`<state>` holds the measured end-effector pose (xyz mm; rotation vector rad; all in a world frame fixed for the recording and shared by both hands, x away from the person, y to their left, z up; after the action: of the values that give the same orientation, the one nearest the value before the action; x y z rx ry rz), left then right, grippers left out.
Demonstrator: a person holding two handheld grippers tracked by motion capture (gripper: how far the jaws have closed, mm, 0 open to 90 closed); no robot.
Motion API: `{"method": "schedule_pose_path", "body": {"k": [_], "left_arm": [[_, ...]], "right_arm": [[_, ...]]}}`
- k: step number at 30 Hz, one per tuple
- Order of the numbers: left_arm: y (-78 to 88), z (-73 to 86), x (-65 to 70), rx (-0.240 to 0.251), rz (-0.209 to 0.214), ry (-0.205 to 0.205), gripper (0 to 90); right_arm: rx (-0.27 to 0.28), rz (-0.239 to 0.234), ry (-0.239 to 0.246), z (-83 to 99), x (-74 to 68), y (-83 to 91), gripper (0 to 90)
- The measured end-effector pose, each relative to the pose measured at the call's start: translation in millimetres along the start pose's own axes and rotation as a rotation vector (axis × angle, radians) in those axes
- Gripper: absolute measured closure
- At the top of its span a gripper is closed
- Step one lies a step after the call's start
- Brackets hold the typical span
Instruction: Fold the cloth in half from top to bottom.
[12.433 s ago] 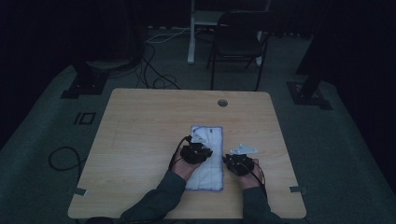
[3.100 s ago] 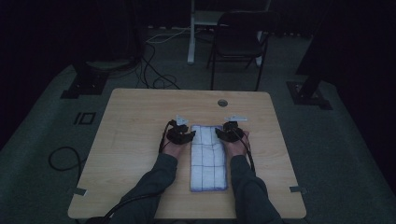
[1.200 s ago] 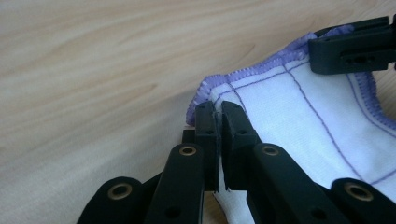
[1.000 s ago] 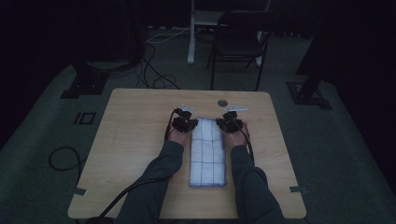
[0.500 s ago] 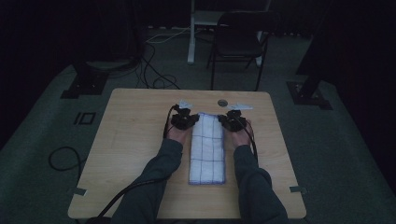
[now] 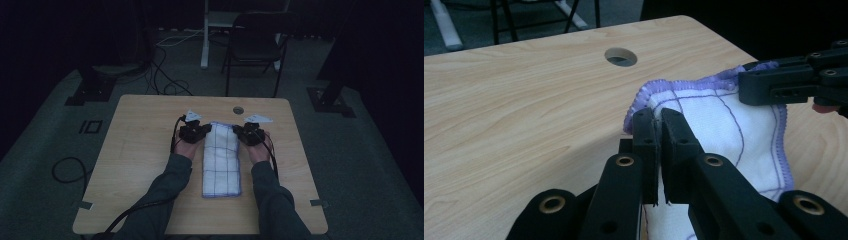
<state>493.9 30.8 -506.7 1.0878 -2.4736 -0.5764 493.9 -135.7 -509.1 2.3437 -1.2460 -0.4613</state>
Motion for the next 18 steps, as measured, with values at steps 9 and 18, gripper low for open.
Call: {"method": "schedule_pose_path", "body": {"k": [9,18], "left_arm": [[16.3,0.9,8.9,0.013,0.018,-0.028,86.7],[30.3,5.7,16.3,0.022,0.037,-0.034,86.7]], "right_arm": [[0.033,-0.019,0.017,-0.5,-8.8,16.6,85.6],[0.041,-0.039,0.036,0.7,-17.6,26.6,85.6]]}}
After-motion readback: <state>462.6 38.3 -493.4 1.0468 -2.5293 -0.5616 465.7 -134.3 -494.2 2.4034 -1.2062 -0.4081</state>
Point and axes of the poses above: each handheld gripper's, and its own axes: y roughly backward along the jaws, z roughly out of its underside, x roughly to its right, the point moved 7 cm from there along -y, roughly forward along the jaws, and after that the axes turned 1 degree about -x, right-handed, at the moved point
